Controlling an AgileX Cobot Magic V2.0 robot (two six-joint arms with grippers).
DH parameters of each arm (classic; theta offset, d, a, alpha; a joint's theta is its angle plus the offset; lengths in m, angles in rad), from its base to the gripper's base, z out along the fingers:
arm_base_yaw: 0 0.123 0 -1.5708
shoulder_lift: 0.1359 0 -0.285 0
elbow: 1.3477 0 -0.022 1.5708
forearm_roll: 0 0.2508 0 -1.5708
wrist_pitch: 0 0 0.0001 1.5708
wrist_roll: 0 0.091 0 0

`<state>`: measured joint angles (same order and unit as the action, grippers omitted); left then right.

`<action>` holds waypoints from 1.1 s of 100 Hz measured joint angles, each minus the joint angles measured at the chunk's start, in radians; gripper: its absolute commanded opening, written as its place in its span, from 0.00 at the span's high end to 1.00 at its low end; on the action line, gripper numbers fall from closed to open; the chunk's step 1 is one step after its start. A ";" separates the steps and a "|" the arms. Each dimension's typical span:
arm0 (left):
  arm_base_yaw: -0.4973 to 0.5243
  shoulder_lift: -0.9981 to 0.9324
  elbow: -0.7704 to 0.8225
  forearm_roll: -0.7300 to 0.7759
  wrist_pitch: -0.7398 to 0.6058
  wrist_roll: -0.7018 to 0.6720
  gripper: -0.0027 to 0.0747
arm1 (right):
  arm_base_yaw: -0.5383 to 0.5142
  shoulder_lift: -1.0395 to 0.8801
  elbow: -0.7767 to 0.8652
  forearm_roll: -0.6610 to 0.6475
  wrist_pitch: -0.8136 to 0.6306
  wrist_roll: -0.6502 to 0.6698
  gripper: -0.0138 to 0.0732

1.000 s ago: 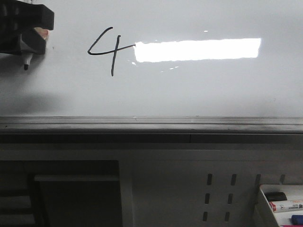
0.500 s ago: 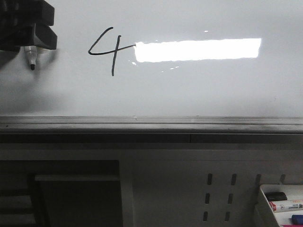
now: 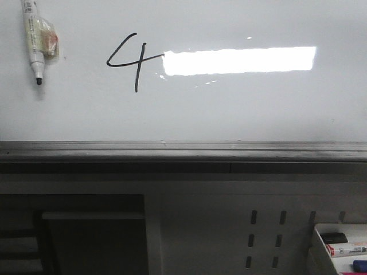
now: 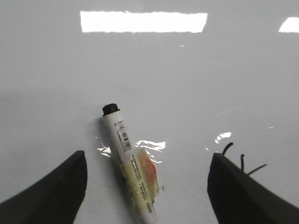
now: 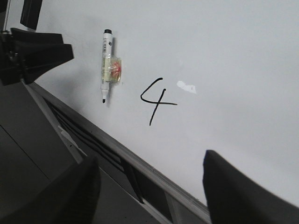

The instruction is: Write number 4 on whiteboard

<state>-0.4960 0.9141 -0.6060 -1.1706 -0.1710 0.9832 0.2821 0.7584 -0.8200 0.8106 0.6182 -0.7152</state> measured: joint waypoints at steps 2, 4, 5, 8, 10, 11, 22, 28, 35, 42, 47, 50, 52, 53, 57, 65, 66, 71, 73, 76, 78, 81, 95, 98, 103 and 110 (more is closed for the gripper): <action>0.000 -0.021 0.009 0.006 0.006 0.000 0.33 | 0.000 -0.002 0.001 0.000 -0.004 0.000 0.48; 0.000 -0.043 0.015 0.011 0.014 0.000 0.33 | 0.000 -0.005 0.003 0.000 -0.007 0.000 0.50; 0.000 -0.050 0.021 0.016 0.019 0.000 0.33 | 0.000 -0.008 0.005 0.000 -0.009 0.000 0.52; 0.000 -0.086 0.033 0.025 0.029 0.000 0.35 | 0.000 -0.018 0.007 0.000 -0.017 0.000 0.58; 0.000 -0.108 0.042 0.030 0.037 0.000 0.37 | 0.000 -0.025 0.011 0.000 -0.026 0.000 0.62; 0.000 -0.115 0.045 0.031 0.039 0.000 0.37 | 0.000 -0.028 0.013 0.000 -0.031 0.000 0.64; 0.000 -0.226 0.094 0.046 0.078 0.000 0.55 | 0.000 -0.089 0.048 0.000 -0.087 -0.012 0.85; 0.000 -0.279 0.115 0.051 0.104 0.002 0.69 | 0.000 -0.136 0.081 0.000 -0.125 -0.025 0.92; 0.000 -0.337 0.138 0.059 0.146 0.002 0.86 | 0.000 -0.196 0.128 0.000 -0.168 -0.037 0.92; 0.000 -0.389 0.160 0.071 0.192 0.002 0.99 | 0.000 -0.264 0.189 0.000 -0.208 -0.041 0.92; 0.000 -0.422 0.176 0.081 0.231 0.002 0.99 | 0.000 -0.318 0.235 0.002 -0.232 -0.048 0.92; 0.000 -0.446 0.183 0.088 0.250 0.002 0.99 | 0.000 -0.352 0.262 0.002 -0.243 -0.050 0.92; 0.000 -0.461 0.189 0.090 0.262 0.002 0.99 | 0.000 -0.378 0.282 0.002 -0.251 -0.052 0.92; 0.000 -0.466 0.191 0.093 0.266 0.002 0.99 | 0.000 -0.387 0.289 0.004 -0.256 -0.052 0.92; 0.000 -0.497 0.202 0.098 0.289 0.002 0.99 | 0.000 -0.442 0.329 0.003 -0.265 -0.056 0.92; 0.000 -0.564 0.224 0.102 0.314 0.004 0.99 | 0.000 -0.553 0.398 0.004 -0.272 -0.061 0.92; 0.000 -0.577 0.229 0.105 0.318 0.004 0.99 | 0.000 -0.562 0.410 0.004 -0.272 -0.060 0.92; 0.000 -0.627 0.245 0.106 0.323 0.004 0.99 | 0.000 -0.623 0.449 0.006 -0.272 -0.062 0.92; 0.000 -0.649 0.253 0.106 0.323 0.004 0.99 | 0.000 -0.647 0.465 0.006 -0.272 -0.062 0.92; 0.000 -0.679 0.263 0.106 0.325 0.004 0.99 | 0.000 -0.679 0.485 0.006 -0.272 -0.062 0.92; 0.000 -0.702 0.271 0.106 0.327 0.004 0.99 | 0.000 -0.700 0.499 0.006 -0.272 -0.062 0.92; 0.000 -0.732 0.281 0.106 0.329 0.004 0.99 | 0.000 -0.726 0.516 0.006 -0.272 -0.062 0.92; 0.000 -0.868 0.336 0.106 0.331 0.004 0.99 | 0.000 -0.768 0.583 0.007 -0.266 -0.064 0.92; 0.000 -0.890 0.348 0.104 0.331 0.004 0.99 | 0.000 -0.770 0.595 0.007 -0.261 -0.064 0.92; 0.000 -0.915 0.363 0.102 0.331 0.004 0.99 | 0.000 -0.770 0.610 0.007 -0.249 -0.064 0.92; 0.000 -0.919 0.379 0.097 0.331 0.004 0.99 | 0.000 -0.770 0.625 0.007 -0.241 -0.064 0.92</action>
<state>-0.4960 -0.0051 -0.2269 -1.0736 0.1602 0.9869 0.2821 -0.0117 -0.1954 0.8171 0.3771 -0.7796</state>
